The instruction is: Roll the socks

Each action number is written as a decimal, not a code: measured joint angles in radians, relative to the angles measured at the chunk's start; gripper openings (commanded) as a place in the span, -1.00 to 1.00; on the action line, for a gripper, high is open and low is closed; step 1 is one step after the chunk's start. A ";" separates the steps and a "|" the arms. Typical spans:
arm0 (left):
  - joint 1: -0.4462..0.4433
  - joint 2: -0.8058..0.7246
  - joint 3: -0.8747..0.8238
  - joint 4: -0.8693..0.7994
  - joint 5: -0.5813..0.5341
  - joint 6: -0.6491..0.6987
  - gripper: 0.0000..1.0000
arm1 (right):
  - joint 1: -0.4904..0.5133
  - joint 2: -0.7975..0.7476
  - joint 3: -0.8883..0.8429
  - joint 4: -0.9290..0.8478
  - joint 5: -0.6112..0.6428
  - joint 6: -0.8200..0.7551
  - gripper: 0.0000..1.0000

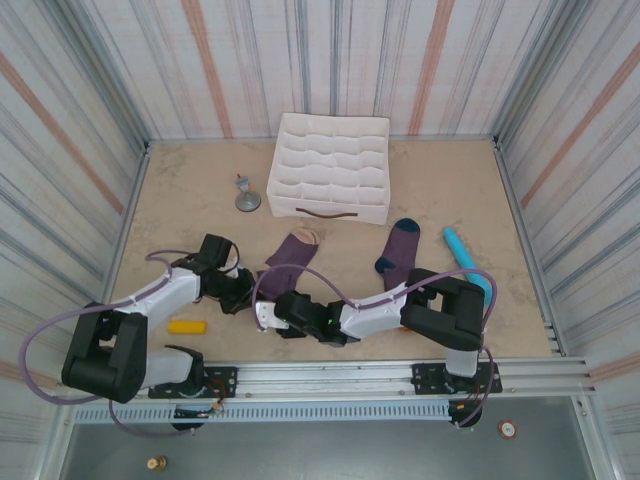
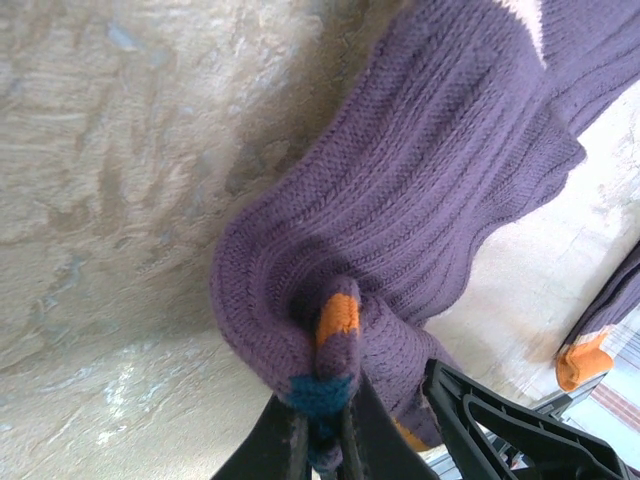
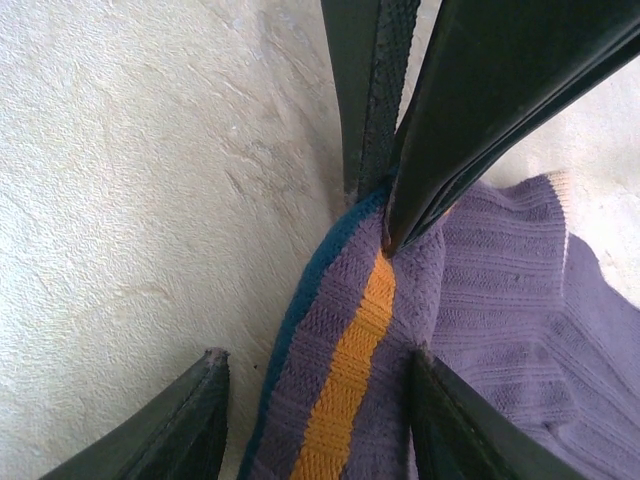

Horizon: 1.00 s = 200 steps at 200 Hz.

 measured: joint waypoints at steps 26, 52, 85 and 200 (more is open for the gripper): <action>0.002 0.006 0.000 0.000 0.005 0.004 -1.00 | 0.000 0.008 0.000 0.008 0.003 0.001 -0.06; 0.006 0.011 0.000 0.000 0.013 0.011 -1.00 | -0.009 0.018 0.000 0.021 0.003 0.016 -0.36; 0.006 0.006 -0.003 0.012 0.014 0.010 -0.75 | -0.054 0.024 0.002 0.032 -0.052 0.074 -0.90; 0.006 -0.279 -0.121 0.039 -0.013 -0.114 0.16 | -0.334 0.090 0.238 -0.291 -0.557 0.248 -1.00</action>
